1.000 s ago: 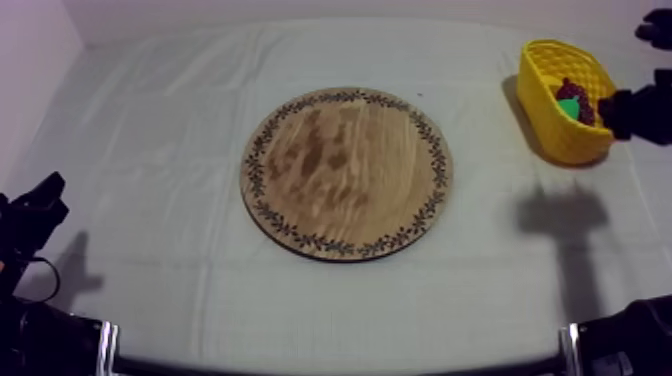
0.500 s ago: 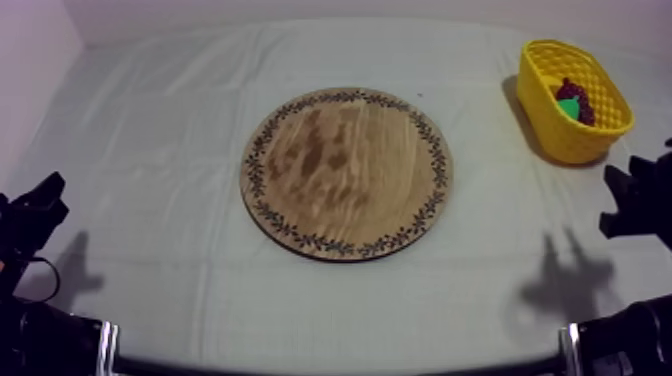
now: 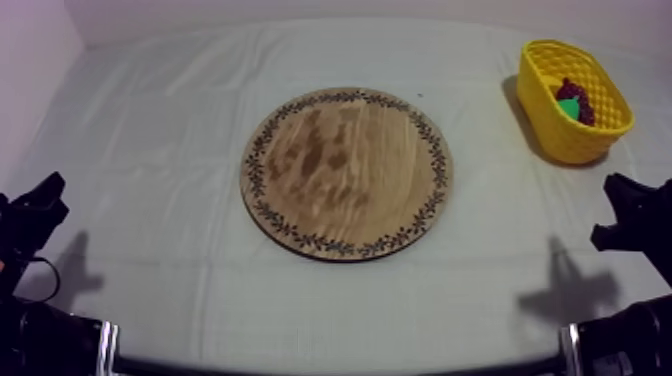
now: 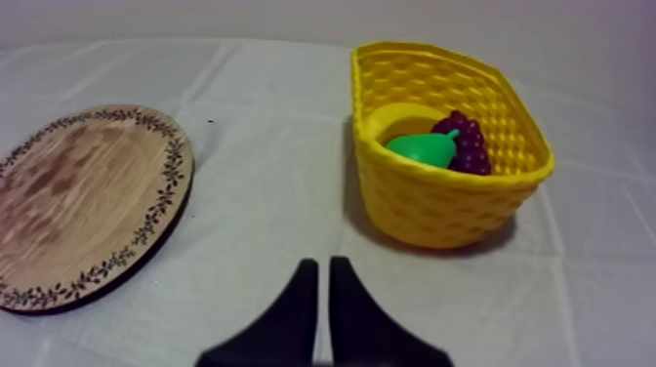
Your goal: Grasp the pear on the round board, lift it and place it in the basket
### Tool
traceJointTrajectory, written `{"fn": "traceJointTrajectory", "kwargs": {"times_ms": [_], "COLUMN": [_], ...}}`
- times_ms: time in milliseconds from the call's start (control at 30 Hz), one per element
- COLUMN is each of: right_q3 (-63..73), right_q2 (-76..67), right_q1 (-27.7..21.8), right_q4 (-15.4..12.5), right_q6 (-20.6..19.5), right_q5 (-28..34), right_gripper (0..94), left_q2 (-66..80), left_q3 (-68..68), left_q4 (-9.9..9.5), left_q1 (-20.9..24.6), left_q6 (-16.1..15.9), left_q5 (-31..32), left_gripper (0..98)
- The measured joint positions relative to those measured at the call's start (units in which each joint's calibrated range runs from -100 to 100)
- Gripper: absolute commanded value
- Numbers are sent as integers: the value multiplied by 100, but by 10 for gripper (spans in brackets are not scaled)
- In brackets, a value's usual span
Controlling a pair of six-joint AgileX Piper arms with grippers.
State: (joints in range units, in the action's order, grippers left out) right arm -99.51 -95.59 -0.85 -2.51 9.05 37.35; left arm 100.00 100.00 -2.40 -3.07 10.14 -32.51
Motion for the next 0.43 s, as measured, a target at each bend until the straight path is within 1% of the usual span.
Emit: {"fn": "traceJointTrajectory", "kwargs": {"times_ms": [67, 200, 433], "right_q3": [0, 0, 0], "right_q2": [0, -5, -5], "right_q1": [8, 11, 11], "right_q4": [55, 79, 83], "right_q6": [90, 283, 290], "right_q5": [0, -3, -55], "right_gripper": [43, 14, 6], "left_q2": [0, 0, 0], "left_q3": [0, 0, 0], "left_q4": [0, 0, 0], "left_q1": [0, 0, 0], "left_q6": [0, 0, 0], "left_q5": [0, 0, 0], "left_gripper": [1, 1, 1]}}
